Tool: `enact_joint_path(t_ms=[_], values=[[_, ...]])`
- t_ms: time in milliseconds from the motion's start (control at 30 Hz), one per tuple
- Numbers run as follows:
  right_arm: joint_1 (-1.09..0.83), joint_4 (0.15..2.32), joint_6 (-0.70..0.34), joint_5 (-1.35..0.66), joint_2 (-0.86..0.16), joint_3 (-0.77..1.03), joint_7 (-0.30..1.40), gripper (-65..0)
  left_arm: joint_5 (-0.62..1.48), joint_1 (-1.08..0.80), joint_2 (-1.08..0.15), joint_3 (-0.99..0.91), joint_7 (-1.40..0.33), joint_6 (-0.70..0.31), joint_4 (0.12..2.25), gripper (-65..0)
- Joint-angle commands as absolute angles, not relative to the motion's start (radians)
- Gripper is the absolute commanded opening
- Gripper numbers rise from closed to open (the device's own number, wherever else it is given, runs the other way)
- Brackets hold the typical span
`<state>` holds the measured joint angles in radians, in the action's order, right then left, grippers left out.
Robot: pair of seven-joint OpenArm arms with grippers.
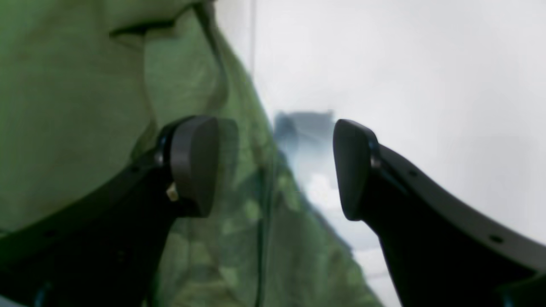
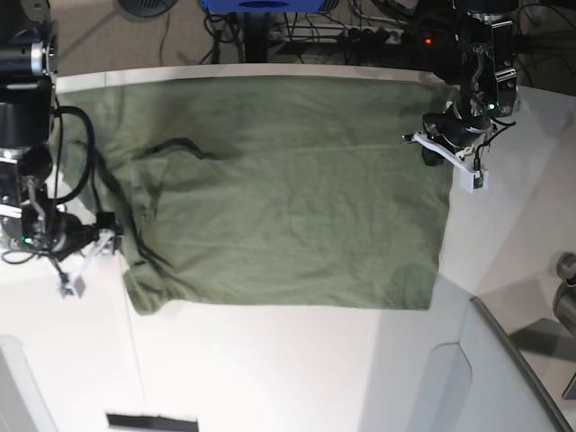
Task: Layout the t-shirt on the table in an organized manner, then fold the t-shirt properly
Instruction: 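Slide the right gripper along the shirt's side edge toward the hem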
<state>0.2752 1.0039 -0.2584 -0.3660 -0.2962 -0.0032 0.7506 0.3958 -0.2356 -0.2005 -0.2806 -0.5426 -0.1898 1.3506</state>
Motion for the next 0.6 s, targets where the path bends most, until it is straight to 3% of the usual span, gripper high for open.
enact_joint_path(t_ms=[0,133,300,433,567], values=[[0.288,1.024,-0.236,-0.364,-0.318,-0.018,0.736,-26.1,0.400,-0.232,-0.211,-0.285,-0.532,-0.194,1.363,-65.0],[0.248,1.093,-0.173,-0.364,-0.318,-0.110,0.733,-27.2,0.400,-0.232,-0.211,-0.285,-0.532,-0.194,1.362,-65.0],[0.217,1.150,-0.093,-0.364,-0.318,-0.205,0.740,-37.8,0.400,-0.229,-0.211,-0.285,-0.532,-0.194,1.362,-65.0],[0.194,1.161,-0.015,-0.366,-0.317,-0.262,0.733,-37.1,0.400,-0.228,-0.209,-0.285,-0.532,-0.194,1.362,-65.0],[0.189,1.250,-0.002,-0.366,-0.323,-0.259,0.742,-37.1,0.400,-0.231,-0.211,-0.285,-0.532,-0.194,1.362,-65.0]])
